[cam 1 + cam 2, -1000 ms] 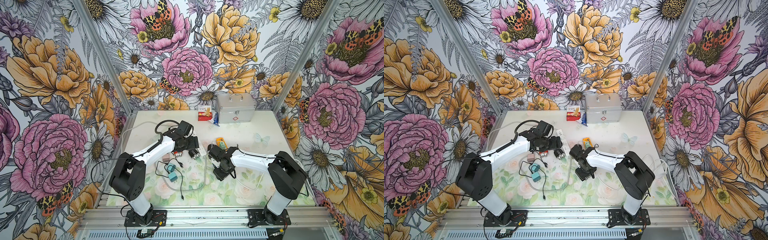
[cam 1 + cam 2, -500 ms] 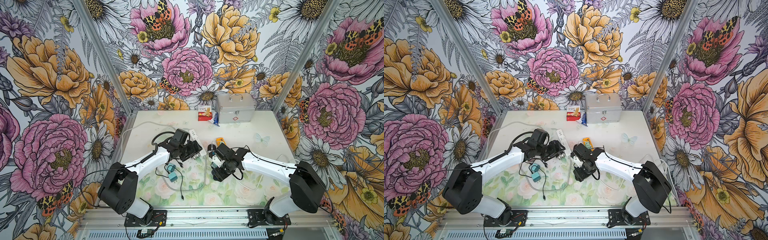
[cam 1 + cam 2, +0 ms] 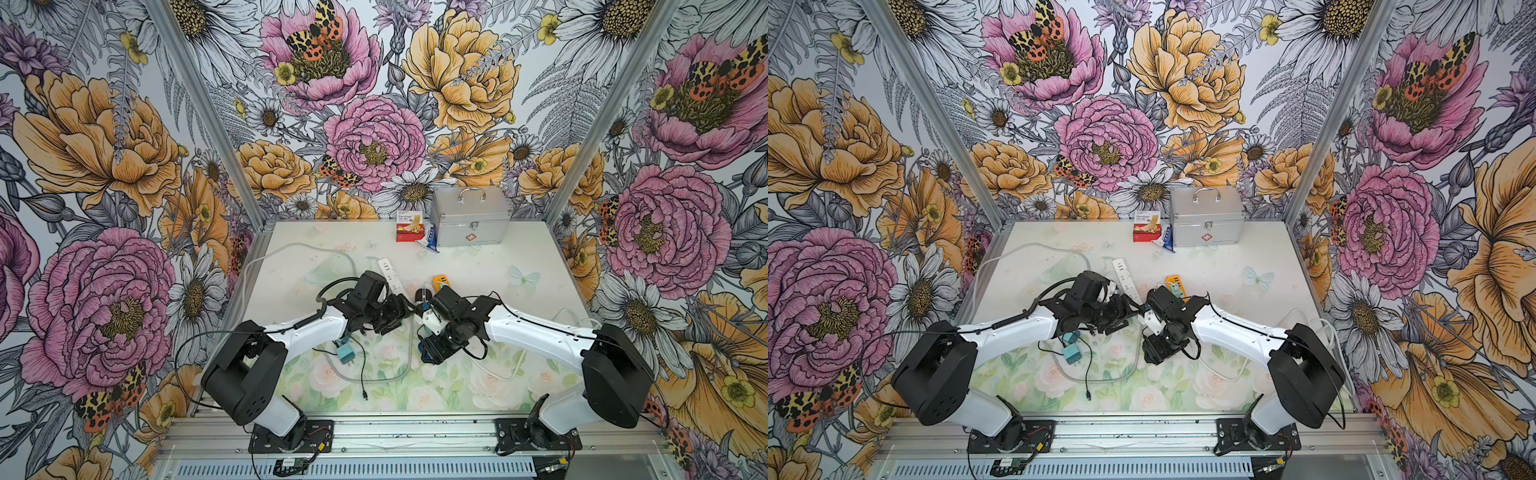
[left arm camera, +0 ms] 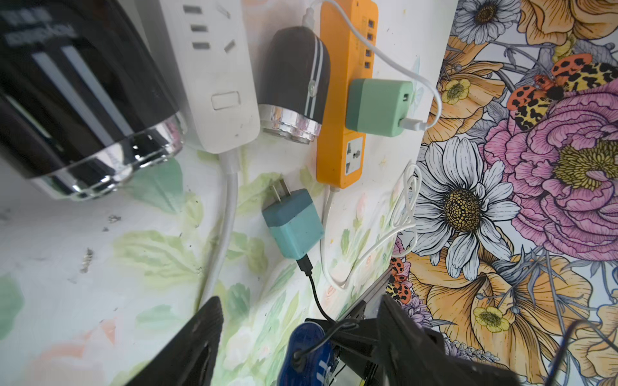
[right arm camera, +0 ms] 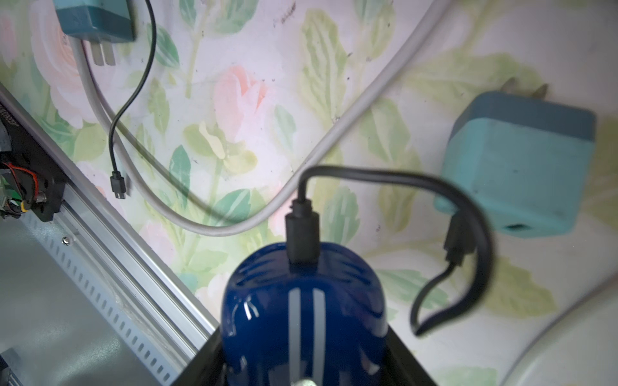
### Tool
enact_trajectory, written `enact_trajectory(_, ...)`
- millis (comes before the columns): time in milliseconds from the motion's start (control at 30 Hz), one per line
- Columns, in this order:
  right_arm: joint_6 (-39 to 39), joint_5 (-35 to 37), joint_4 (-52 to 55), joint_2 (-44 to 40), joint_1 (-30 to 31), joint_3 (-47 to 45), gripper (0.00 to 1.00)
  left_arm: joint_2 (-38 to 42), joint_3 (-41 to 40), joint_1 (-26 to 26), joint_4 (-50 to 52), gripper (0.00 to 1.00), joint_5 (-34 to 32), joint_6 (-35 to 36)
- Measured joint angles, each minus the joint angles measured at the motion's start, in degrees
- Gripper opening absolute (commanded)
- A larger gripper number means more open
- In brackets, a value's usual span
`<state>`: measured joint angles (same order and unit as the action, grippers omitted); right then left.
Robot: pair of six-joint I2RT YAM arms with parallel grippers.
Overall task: Unplug the electric shaver
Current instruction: Remove the charging cable from the electric shaver.
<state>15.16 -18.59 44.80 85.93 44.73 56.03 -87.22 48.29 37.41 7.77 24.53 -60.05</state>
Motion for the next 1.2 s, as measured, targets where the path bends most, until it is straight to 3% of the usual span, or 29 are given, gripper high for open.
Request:
enact_trajectory(633,3.1,-4.9,-0.3,-1.1,-0.9,-0.1,0.33,1.4,-4.6,3.8,-3.0,0.67,2.4,0.6)
enact_trajectory(800,3.3,-5.1,-0.4,-1.6,-0.9,-0.1,0.33,0.6,-4.6,3.9,-5.0,0.6,3.7,0.4)
enact_trajectory(1200,3.3,-5.1,-0.4,-1.9,-1.3,-0.1,0.33,-4.3,-1.8,4.9,-6.6,0.3,6.2,0.5)
